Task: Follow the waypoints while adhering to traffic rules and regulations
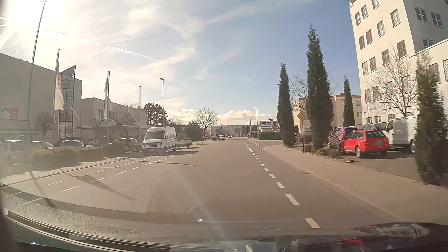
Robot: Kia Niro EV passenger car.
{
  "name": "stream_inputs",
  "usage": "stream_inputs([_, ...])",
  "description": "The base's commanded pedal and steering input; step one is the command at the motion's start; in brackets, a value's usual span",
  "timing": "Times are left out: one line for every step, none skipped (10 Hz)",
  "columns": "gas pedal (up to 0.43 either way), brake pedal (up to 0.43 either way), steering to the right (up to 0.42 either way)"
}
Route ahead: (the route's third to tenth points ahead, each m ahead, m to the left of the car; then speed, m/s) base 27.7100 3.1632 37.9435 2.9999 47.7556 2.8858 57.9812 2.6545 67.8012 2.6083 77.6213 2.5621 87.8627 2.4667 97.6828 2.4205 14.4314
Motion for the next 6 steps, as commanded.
stream_inputs([0.169, 0.000, 0.000])
stream_inputs([0.169, 0.000, 0.000])
stream_inputs([0.169, 0.000, 0.000])
stream_inputs([0.169, 0.000, 0.000])
stream_inputs([0.169, 0.000, 0.000])
stream_inputs([0.169, 0.000, 0.000])
